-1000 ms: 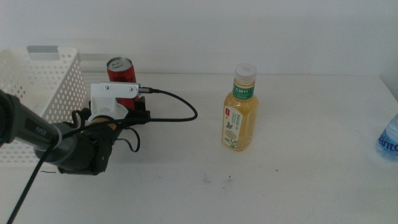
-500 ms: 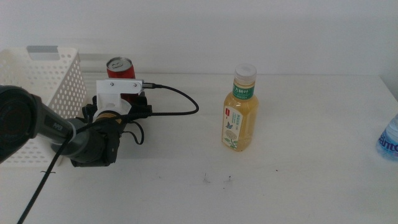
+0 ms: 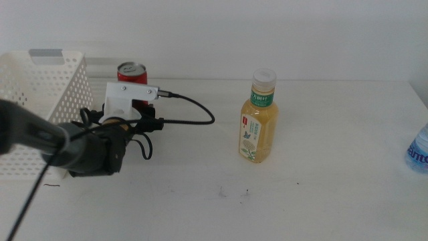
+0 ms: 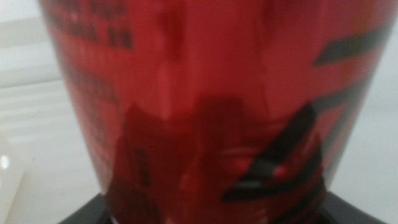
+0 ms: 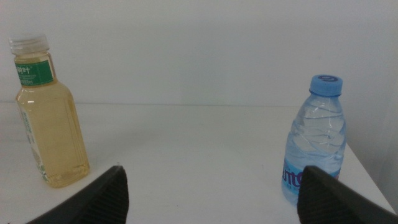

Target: Use arms to grab the bottles and put them into the dustbin to the left of the table.

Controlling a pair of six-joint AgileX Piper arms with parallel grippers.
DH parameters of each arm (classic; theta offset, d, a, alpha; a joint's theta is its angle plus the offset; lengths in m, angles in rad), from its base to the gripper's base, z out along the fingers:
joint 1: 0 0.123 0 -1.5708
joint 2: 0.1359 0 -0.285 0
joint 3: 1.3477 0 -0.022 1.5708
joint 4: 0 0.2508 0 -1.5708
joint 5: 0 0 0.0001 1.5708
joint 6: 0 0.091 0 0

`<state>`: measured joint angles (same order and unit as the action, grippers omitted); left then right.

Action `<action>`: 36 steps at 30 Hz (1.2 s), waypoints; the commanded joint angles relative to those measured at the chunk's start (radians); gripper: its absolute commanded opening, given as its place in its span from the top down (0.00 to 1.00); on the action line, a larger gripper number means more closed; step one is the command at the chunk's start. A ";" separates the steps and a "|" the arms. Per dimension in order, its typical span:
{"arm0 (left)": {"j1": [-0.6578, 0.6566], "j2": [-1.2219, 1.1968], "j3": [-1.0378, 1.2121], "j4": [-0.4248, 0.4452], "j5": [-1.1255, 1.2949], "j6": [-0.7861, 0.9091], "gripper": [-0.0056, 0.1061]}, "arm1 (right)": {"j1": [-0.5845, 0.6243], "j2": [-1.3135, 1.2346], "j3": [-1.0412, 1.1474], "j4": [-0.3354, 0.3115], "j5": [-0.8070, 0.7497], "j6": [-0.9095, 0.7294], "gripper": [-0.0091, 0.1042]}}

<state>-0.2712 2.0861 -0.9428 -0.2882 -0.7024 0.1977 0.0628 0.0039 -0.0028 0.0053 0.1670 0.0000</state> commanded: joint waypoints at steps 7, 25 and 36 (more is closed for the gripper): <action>-0.022 -0.399 0.044 -0.106 0.498 0.018 0.94 | -0.003 -0.004 0.003 -0.005 -0.011 -0.005 0.11; 0.132 -0.627 -0.237 0.075 1.417 -0.118 0.94 | -0.003 -0.004 0.003 -0.005 -0.011 -0.005 0.11; 0.394 -0.419 -0.676 0.260 1.923 -0.019 0.94 | -0.003 -0.004 0.003 -0.005 -0.011 -0.005 0.11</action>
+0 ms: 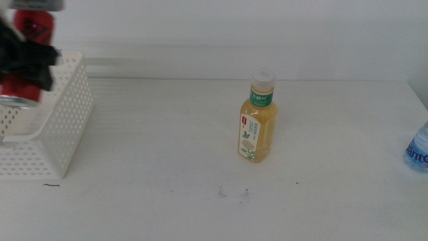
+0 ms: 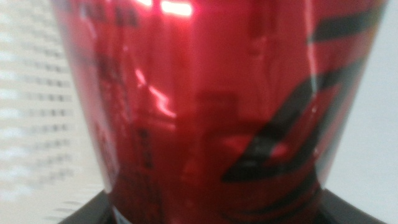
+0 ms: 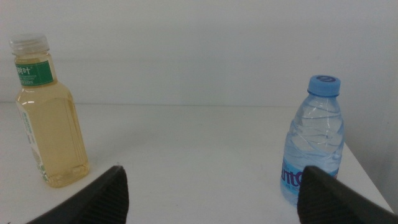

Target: Use arms to grab the bottles and put them into the dustbin to the left of the table.

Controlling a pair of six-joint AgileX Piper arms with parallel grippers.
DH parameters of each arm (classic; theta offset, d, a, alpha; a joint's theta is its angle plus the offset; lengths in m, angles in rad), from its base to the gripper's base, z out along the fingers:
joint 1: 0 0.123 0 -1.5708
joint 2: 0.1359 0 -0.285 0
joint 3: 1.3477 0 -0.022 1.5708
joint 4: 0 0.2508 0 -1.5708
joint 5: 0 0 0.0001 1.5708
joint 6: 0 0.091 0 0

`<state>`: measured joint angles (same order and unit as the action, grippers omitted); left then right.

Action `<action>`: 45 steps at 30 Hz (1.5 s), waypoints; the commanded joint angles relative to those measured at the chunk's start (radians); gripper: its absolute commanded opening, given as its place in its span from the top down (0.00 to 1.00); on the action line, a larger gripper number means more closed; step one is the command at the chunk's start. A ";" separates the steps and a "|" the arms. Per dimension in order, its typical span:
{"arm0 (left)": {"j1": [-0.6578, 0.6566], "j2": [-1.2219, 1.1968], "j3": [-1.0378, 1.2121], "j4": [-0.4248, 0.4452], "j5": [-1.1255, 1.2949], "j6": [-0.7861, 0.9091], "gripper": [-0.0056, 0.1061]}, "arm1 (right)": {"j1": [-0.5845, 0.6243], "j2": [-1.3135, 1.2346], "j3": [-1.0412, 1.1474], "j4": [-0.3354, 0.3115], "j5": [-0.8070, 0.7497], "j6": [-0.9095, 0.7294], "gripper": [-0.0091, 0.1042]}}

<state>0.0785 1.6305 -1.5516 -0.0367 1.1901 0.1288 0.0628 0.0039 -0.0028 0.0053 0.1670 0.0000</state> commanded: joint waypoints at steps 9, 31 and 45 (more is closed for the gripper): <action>0.176 0.270 -0.199 0.037 0.031 0.212 0.94 | -0.003 -0.004 0.003 -0.005 -0.011 -0.005 0.11; 0.190 0.397 -0.218 0.011 -0.002 0.222 0.11 | -0.003 -0.004 0.003 -0.005 -0.011 -0.005 0.11; -0.153 -0.208 0.300 -0.071 -0.539 0.180 0.11 | -0.003 -0.004 0.003 -0.005 -0.011 -0.005 0.11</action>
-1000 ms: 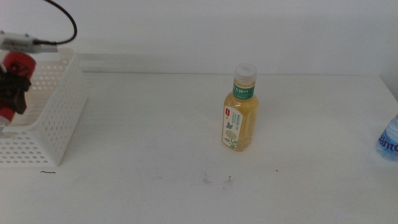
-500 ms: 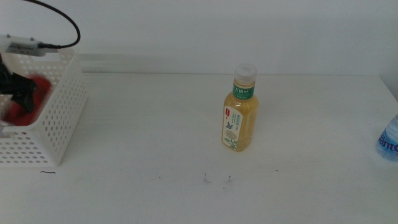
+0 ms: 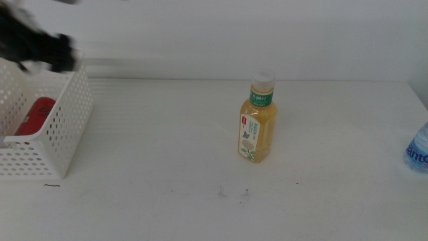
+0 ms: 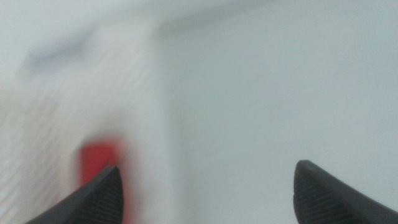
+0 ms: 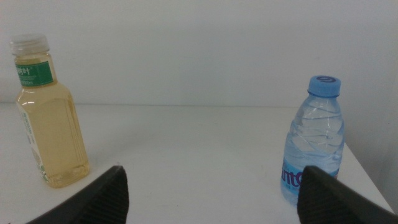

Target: Use arms to grab the bottles and put them into the dustbin to the left of the table.

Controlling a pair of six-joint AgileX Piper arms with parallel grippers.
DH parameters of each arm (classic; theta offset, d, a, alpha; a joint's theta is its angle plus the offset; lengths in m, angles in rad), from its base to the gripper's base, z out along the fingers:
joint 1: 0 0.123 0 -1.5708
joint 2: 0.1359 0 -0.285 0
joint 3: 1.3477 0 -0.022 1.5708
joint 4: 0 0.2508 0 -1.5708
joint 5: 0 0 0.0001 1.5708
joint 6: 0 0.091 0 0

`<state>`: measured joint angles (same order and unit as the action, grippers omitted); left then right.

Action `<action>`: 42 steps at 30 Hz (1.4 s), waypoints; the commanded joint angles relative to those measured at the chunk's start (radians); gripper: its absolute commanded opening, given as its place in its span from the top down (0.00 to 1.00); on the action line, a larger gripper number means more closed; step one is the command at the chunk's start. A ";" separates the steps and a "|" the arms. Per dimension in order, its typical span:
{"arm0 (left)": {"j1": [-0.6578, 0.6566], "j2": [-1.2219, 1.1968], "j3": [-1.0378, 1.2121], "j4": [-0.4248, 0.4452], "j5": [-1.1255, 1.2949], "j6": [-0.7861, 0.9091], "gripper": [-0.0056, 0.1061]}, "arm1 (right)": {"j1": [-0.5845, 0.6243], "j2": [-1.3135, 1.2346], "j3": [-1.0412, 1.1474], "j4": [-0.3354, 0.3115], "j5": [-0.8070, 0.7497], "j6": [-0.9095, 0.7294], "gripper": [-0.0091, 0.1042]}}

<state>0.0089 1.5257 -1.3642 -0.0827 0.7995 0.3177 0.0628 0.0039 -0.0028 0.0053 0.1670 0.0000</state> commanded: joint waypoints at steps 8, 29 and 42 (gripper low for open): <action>-0.545 -0.432 0.815 -0.050 -0.996 -0.076 0.11 | -0.003 -0.004 0.003 -0.005 -0.011 -0.005 0.11; -0.745 -0.037 1.165 -0.046 -1.852 -0.285 0.11 | -0.003 -0.004 0.003 -0.005 -0.011 -0.005 0.11; -0.746 0.214 0.914 0.005 -1.835 -0.318 0.11 | -0.003 -0.004 0.003 -0.005 -0.011 -0.005 0.11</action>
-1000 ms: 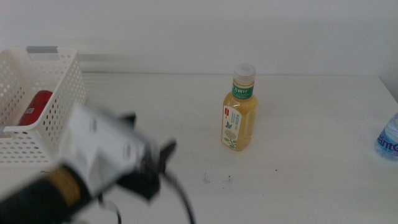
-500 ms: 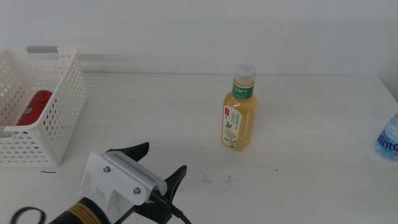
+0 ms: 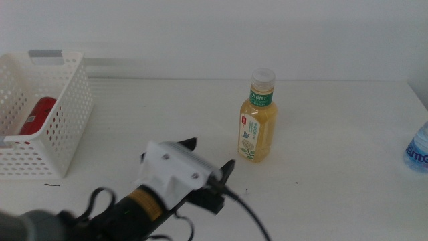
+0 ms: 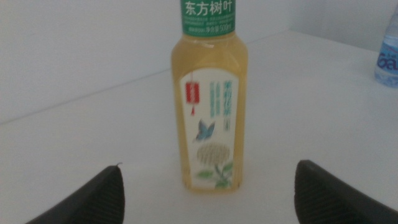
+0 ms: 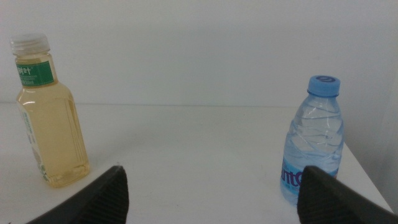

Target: Use arms to grab the bottles and put them into the dustbin to the left of the table.

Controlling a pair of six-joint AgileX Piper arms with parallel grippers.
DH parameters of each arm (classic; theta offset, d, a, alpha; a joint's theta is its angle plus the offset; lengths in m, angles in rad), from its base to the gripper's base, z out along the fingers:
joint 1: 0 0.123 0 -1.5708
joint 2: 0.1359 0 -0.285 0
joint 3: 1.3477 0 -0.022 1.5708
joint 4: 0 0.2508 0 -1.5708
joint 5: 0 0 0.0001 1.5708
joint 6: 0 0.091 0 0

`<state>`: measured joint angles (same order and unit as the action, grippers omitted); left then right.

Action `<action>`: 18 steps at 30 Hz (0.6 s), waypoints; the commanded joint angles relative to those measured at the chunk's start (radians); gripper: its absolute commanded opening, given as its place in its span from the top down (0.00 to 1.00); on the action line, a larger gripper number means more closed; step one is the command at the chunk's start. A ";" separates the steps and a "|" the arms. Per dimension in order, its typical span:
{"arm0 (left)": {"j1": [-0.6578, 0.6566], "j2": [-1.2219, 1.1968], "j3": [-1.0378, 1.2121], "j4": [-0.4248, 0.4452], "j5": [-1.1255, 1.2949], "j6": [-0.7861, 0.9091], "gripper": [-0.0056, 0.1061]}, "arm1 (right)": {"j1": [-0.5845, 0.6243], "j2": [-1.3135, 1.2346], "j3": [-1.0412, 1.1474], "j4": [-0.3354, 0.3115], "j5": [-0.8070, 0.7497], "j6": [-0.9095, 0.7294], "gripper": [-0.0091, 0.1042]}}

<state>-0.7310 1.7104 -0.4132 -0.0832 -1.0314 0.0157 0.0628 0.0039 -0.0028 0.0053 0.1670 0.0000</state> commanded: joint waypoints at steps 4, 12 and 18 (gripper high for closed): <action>-0.007 0.117 -0.142 -0.005 0.010 -0.016 0.11 | -0.003 -0.004 0.003 -0.005 -0.011 -0.005 0.11; -0.007 0.312 -0.320 -0.017 0.015 -0.059 0.11 | -0.003 -0.004 0.003 -0.005 -0.011 -0.005 0.11; -0.007 0.419 -0.438 -0.003 0.012 -0.084 0.11 | -0.003 -0.004 0.003 -0.005 -0.011 -0.005 0.11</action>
<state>-0.7310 2.1116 -0.8235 -0.0881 -1.0076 -0.0526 0.0628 0.0039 -0.0028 0.0053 0.1670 0.0000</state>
